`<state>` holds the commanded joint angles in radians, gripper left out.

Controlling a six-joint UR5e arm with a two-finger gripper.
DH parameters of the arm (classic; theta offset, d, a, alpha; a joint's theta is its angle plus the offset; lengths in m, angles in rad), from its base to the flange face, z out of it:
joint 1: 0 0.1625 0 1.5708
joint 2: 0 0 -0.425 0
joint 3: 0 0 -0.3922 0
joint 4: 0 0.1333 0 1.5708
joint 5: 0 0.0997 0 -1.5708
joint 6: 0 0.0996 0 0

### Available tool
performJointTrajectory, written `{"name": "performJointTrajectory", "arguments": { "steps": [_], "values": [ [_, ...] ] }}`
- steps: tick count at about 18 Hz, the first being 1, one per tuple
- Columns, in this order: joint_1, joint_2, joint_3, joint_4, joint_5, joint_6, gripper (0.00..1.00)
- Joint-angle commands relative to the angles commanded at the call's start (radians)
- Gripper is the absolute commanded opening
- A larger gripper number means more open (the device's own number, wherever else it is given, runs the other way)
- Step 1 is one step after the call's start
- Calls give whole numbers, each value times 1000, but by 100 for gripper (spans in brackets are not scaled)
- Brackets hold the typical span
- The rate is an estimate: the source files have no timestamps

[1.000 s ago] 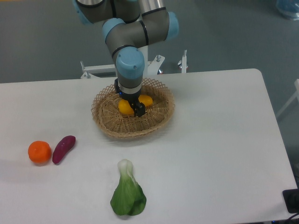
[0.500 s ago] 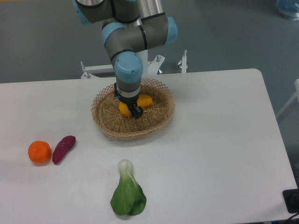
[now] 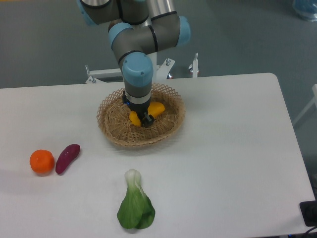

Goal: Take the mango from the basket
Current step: 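Lift the mango and carry it over the basket rim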

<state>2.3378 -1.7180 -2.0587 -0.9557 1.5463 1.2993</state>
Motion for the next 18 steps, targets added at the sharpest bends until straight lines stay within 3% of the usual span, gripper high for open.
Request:
{"name": "performJointTrajectory", "arguments": {
  "steps": [18],
  "values": [
    [124,-21,146,5,-8,-3,46]
  ]
}}
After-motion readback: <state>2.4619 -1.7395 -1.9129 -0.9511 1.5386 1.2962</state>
